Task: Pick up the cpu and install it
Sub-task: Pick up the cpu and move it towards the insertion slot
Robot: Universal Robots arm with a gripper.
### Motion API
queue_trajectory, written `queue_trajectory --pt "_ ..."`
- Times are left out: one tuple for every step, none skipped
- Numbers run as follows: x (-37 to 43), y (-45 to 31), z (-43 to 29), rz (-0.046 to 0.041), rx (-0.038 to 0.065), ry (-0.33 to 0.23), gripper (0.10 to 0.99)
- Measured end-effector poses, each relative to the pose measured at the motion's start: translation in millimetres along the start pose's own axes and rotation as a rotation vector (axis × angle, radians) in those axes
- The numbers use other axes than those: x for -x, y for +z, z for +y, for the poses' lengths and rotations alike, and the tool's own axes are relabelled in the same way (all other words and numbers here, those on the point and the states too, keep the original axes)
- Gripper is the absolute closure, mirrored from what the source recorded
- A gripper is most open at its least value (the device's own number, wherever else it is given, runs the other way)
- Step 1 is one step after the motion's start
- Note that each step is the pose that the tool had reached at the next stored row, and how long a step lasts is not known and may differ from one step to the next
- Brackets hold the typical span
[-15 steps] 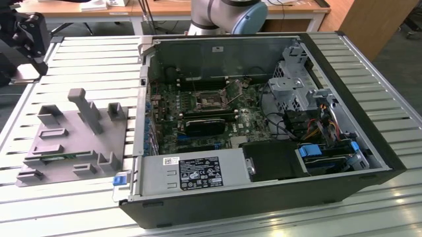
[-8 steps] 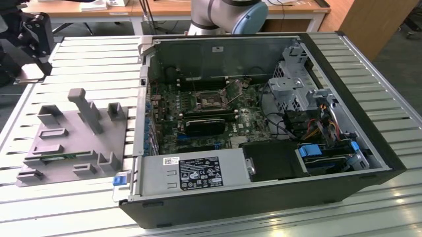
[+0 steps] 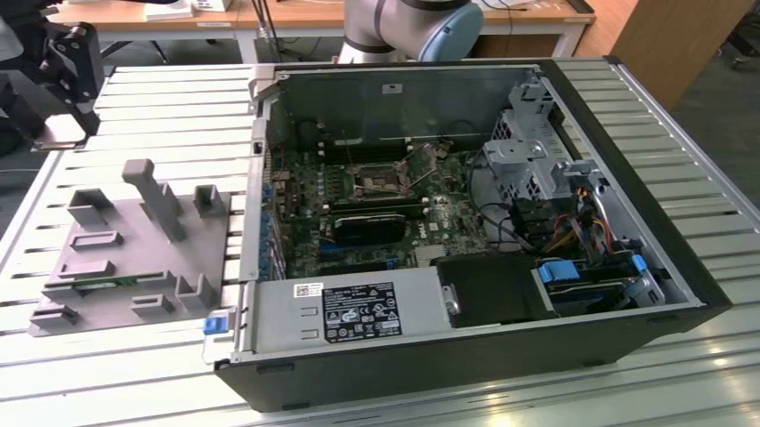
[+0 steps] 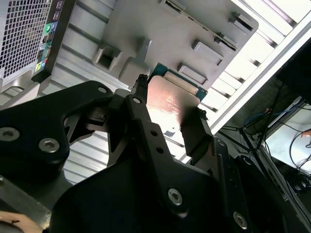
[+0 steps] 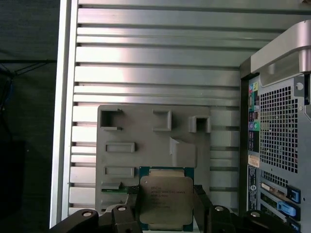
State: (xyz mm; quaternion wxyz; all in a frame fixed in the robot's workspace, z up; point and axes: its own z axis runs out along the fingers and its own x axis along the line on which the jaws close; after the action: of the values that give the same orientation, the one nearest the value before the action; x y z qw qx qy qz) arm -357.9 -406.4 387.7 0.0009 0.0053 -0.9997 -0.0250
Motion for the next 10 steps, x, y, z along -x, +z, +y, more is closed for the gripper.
queue_trajectory --pt "0.6 0.0 0.0 0.0000 0.000 0.000 0.557" --pt "1.3 0.0 0.0 0.0000 0.000 0.000 0.557" --pt "2.0 0.0 0.0 0.0000 0.000 0.000 0.557" --pt "2.7 0.0 0.0 0.0000 0.000 0.000 0.557" --pt "3.4 0.0 0.0 0.0001 0.000 0.000 0.557" --pt "4.2 0.0 0.0 0.0000 0.000 0.000 0.557" --pt "5.0 0.0 -0.1 0.0000 0.000 0.000 0.557" --pt "5.8 0.0 -0.1 0.0000 0.000 0.000 0.557" --pt "6.6 0.0 -0.1 0.0000 0.000 0.000 0.557" --pt "7.4 0.0 -0.1 0.0000 0.000 0.000 0.557"
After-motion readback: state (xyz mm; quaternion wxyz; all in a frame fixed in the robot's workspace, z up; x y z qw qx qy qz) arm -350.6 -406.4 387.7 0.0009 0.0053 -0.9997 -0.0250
